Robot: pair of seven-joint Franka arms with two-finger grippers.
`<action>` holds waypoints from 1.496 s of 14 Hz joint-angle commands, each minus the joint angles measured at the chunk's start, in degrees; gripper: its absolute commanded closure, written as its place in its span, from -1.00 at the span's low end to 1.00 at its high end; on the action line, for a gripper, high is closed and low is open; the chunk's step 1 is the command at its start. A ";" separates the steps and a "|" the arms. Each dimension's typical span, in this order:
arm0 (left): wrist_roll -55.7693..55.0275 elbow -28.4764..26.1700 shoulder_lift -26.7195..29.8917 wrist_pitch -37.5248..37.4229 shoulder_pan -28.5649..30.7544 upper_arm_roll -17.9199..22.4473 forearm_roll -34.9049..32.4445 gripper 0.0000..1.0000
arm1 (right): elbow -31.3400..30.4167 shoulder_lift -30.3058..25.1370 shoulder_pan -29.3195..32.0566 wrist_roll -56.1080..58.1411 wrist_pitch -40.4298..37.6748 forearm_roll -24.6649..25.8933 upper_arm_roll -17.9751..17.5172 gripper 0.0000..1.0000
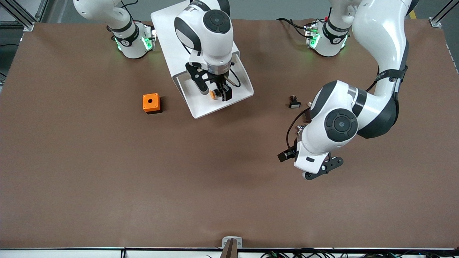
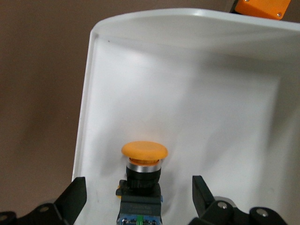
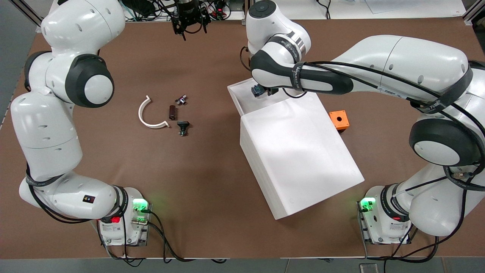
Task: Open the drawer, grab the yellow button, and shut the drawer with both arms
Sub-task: 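Lower the right gripper and grasp the orange button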
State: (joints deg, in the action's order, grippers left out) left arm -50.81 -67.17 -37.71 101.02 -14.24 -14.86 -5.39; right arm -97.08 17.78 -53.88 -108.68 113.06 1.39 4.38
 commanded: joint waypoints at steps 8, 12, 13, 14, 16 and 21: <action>0.45 -1.03 0.88 0.58 0.44 -0.52 -1.29 -0.99 | 1.37 1.73 -1.23 -2.42 0.59 0.72 0.37 -0.89; 0.36 -1.03 0.88 0.67 0.35 -0.52 -1.20 -0.99 | 1.37 2.08 -1.75 -1.98 0.32 0.63 0.37 -0.54; 0.45 -1.03 0.88 0.67 0.44 -0.52 -1.20 -0.99 | 1.37 2.08 -1.75 -1.72 0.24 0.54 0.37 -0.43; 0.36 -1.03 0.88 0.58 0.44 -0.52 -1.20 -0.99 | 1.37 2.08 -1.75 -1.71 0.23 0.46 0.37 -0.37; 0.45 -1.03 0.88 0.58 0.44 -0.52 -1.29 -0.99 | 1.37 2.08 -1.49 -1.45 0.32 0.37 0.37 -0.07; 0.45 -1.03 0.88 0.67 0.44 -0.52 -1.20 -0.99 | 1.55 2.08 -1.05 0.31 0.23 0.28 0.37 0.95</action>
State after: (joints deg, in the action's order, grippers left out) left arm -50.81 -67.18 -37.71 101.05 -14.24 -14.86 -5.39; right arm -96.70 19.18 -54.92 -109.24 113.90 1.38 4.42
